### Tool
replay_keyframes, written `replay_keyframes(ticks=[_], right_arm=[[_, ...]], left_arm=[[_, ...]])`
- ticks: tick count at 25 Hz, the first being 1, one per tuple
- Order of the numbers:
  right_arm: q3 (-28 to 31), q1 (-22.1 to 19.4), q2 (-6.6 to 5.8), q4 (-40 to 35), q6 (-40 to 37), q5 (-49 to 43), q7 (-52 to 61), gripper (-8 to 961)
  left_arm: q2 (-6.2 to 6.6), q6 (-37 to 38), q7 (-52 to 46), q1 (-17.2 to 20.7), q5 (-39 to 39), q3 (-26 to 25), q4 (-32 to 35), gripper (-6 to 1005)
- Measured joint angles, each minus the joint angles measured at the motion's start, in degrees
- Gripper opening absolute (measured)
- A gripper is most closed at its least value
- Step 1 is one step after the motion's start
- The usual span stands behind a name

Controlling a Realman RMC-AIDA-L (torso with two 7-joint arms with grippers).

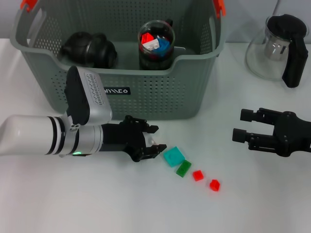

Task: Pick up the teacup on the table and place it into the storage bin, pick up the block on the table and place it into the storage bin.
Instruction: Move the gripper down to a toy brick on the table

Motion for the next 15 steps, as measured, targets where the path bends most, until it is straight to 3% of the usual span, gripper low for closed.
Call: replay_keyframes(ticks=[15], right_arm=[[0.0,0.4,-0.11,0.0,0.1,0.0,0.0,822]], left_arm=[[-0.05,-2.8,-0.1,-0.3,-0.9,0.4,-0.7,459]])
